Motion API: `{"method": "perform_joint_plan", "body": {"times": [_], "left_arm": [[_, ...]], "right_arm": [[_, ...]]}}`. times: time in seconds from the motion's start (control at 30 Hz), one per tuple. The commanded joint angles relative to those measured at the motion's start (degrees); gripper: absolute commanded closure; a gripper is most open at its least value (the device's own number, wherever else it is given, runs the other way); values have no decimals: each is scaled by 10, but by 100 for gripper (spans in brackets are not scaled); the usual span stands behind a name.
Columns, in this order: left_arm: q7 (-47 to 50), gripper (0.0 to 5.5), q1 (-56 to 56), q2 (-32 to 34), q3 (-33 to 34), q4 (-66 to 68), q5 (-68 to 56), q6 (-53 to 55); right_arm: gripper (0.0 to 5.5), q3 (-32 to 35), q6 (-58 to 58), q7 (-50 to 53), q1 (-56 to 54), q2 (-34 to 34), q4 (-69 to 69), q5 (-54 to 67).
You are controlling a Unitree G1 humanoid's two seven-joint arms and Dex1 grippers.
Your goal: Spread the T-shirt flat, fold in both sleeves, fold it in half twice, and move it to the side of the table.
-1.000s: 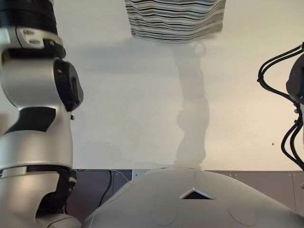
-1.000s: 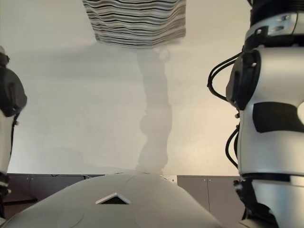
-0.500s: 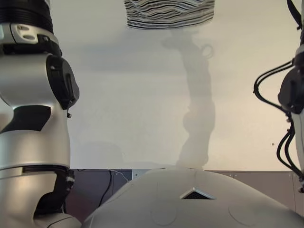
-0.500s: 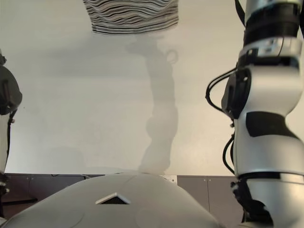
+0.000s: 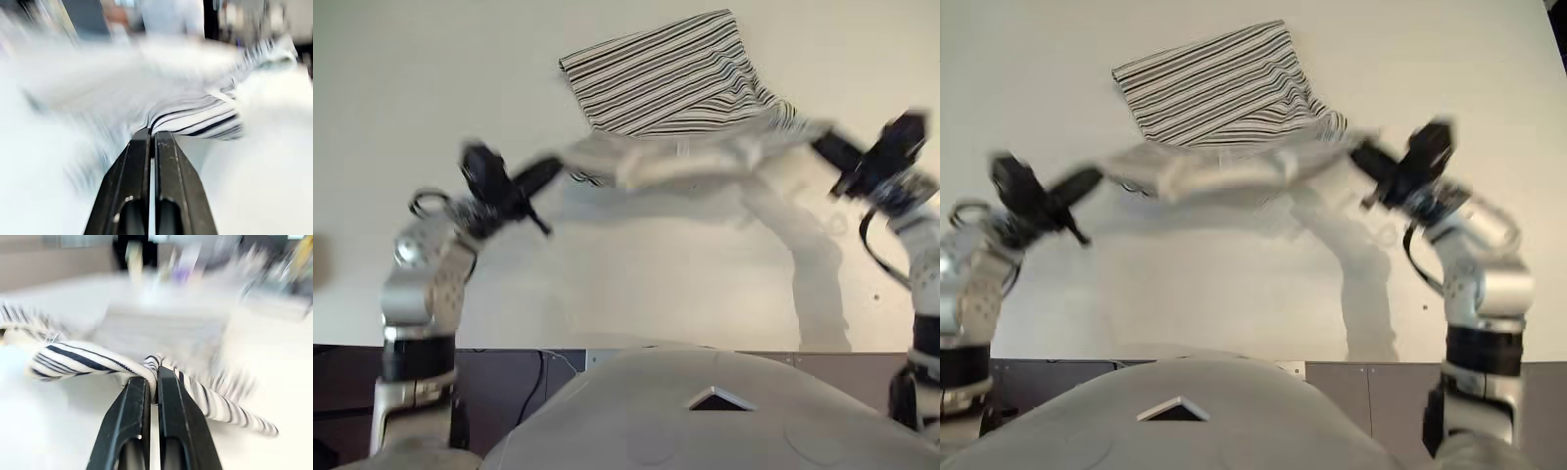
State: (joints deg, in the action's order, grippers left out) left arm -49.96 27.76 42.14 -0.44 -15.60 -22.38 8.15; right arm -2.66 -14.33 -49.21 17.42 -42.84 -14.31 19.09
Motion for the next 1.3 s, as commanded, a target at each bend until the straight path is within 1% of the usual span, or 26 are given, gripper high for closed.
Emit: {"method": "perform_joint_plan", "body": {"times": [0.03, 0.07, 0.2, 0.27, 0.3, 0.37, 0.4, 0.53, 0.6, 0.67, 0.7, 0.77, 0.8, 0.83, 0.87, 0.9, 0.93, 1.0, 1.07, 1.17, 1.23, 1.3], "left_arm": [[3, 540, 58, 32, -25, -30, 107, -71], [20, 540, 59, 27, -25, -28, 128, -77], [50, 481, 100, 15, -22, -61, 165, -108], [58, 449, 133, 5, 6, -80, 139, -100], [62, 435, 138, -2, 34, -85, 108, -80], [50, 407, 131, 2, 95, -80, 24, -15], [38, 397, 131, 11, 112, -78, -1, 11], [-19, 343, 184, 42, 106, -83, 14, 16], [-66, 310, 221, 65, 112, -37, 30, -4], [-105, 310, 213, 90, 134, 71, 40, -19], [-110, 310, 177, 96, 149, 121, 30, -15], [-86, 310, 60, 90, 168, 169, -12, 27], [-50, 310, -23, 74, 174, 157, -47, 62], [12, 310, -121, 38, 171, 134, -81, 106], [61, 310, -196, 3, 160, 109, -99, 136], [95, 310, -236, -22, 148, 86, -102, 152], [113, 310, -249, -37, 128, 65, -86, 153], [111, 310, -210, -51, 65, -2, -42, 139], [110, 310, -165, -54, 44, -45, -28, 134], [126, 310, -150, -53, 45, -46, -6, 139], [124, 310, -147, -37, 4, -22, 56, 118], [116, 310, -131, -19, -10, -1, 98, 93]], "right_arm": [[534, -28, 45, -17, 64, -49, -41, -75], [534, -17, 52, -14, 71, -50, -50, -76], [468, 31, 58, -15, 81, -56, -94, -62], [429, 56, 49, -27, 100, -65, -123, -43], [412, 72, 45, -39, 110, -71, -135, -29], [380, 113, 31, -60, 136, -78, -157, 8], [369, 128, 27, -67, 147, -79, -162, 17], [308, 147, 15, -83, 178, -85, -164, 18], [268, 175, 4, -84, 184, -77, -161, 38], [268, 213, -30, -50, 120, -51, -144, 99], [268, 214, -43, -27, 76, -38, -130, 113], [268, 193, -50, 25, 7, -11, -96, 94], [268, 166, -47, 53, -29, -1, -62, 57], [268, 136, -40, 74, -61, 9, -28, 20], [268, 104, -31, 89, -90, 15, 7, -19], [268, 79, -20, 95, -115, 19, 37, -46], [268, 61, -9, 94, -132, 22, 61, -64], [268, 14, 36, 99, -162, 24, 137, -126], [268, -10, 79, 114, -186, 31, 212, -171], [268, -28, 119, 131, -194, 43, 268, -205], [268, -38, 143, 149, -187, 52, 283, -227], [268, -6, 143, 157, -183, 65, 240, -191]]}}
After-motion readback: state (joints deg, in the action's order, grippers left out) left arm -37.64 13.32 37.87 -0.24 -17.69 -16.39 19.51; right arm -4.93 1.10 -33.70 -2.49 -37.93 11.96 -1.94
